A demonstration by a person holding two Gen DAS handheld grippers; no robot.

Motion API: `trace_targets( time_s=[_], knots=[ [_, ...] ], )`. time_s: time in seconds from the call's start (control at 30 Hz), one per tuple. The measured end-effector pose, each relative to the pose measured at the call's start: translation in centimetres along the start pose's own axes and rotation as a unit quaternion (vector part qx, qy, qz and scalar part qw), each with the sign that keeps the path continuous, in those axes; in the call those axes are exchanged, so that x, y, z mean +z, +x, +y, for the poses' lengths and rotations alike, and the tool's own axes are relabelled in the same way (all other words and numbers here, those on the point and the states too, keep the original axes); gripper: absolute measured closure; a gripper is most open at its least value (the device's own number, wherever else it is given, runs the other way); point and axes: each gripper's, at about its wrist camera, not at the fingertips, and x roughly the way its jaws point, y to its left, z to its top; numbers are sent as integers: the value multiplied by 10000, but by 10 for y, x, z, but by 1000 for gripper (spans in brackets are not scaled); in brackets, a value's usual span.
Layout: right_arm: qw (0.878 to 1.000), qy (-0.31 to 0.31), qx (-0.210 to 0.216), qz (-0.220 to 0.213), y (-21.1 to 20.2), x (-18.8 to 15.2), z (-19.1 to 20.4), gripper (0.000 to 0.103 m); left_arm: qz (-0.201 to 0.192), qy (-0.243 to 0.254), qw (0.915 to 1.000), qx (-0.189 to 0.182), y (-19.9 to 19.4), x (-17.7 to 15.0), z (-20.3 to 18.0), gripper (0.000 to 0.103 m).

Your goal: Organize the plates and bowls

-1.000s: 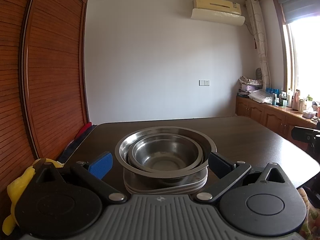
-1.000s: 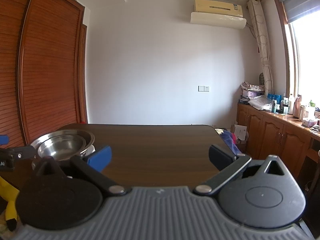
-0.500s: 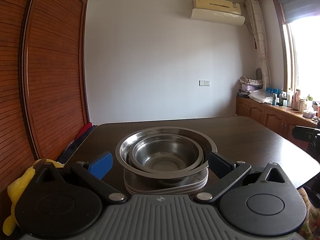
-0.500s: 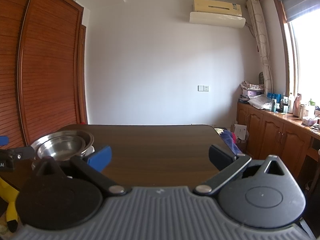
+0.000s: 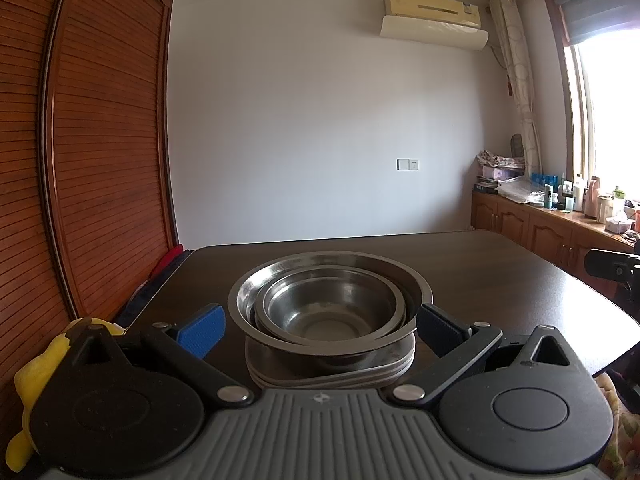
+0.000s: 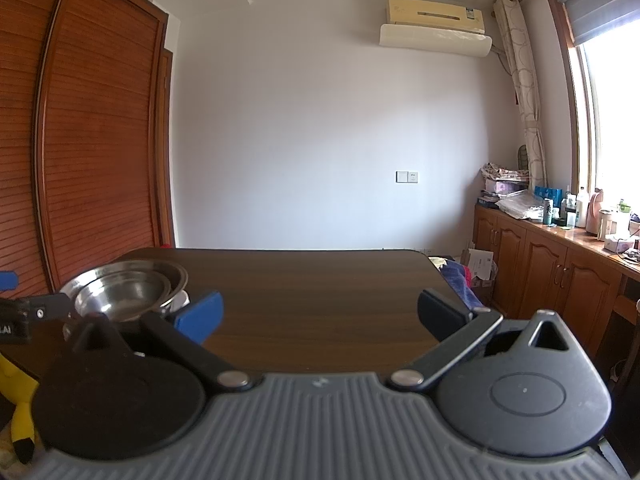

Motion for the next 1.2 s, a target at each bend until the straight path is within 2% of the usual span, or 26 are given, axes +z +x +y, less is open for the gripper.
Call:
trace_targets(
  time_s=[1.2],
  knots=[
    [10000,28,-26,35,2,-3,0,0,18,44,10000,-6,4,-3,-2,0]
  ],
)
